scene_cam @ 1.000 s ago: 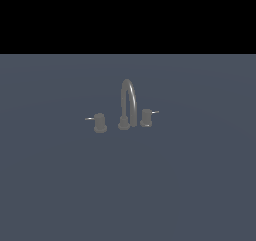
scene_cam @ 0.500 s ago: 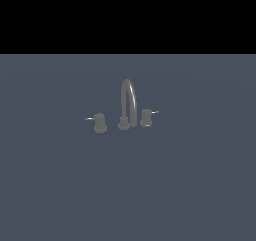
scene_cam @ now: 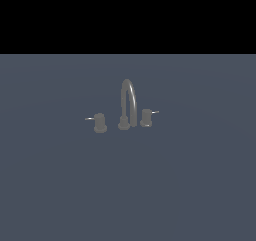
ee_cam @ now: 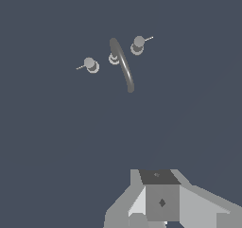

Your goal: Turn on the faucet by rotating a designated handle.

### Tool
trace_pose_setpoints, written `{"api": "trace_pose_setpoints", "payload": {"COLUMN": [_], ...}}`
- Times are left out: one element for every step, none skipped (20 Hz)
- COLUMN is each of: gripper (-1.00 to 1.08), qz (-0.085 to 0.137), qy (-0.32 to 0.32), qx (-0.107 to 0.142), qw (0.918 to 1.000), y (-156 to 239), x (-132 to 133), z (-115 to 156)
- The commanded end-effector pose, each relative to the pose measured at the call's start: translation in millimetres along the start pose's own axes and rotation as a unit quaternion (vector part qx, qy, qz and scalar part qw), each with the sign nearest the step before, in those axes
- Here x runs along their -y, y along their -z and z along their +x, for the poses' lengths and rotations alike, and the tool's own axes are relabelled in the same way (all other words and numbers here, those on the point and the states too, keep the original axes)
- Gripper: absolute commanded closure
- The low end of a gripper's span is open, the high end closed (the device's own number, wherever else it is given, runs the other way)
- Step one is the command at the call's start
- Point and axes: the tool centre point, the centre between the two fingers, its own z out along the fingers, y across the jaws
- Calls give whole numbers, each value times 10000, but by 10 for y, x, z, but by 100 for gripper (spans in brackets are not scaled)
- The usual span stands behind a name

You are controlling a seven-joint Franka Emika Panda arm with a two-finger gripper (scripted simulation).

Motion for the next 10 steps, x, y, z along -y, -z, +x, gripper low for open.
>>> {"api": "trace_pose_setpoints", "payload": {"gripper": [108,108,108,108,108,108,108,108,108,108], "qz": [32,44,55,66,77,87,97,107,115,124], "qy": [-279,-393,-507,-621,-736,-851,-967,-1082,-1197,-1313], "qx": [-5,-7,-9,-11,-13,-15,-17,-19,-20,-22], "qw": [9996,9992,9987,9980,9973,9963,9953,9941,9927,9913], "y": [-69,-100,-133,-168,-206,-245,-287,-330,-376,-423], "x": [12,16,20,22,24,25,26,25,24,23], "z": [210,296,381,466,551,635,720,804,887,970]}}
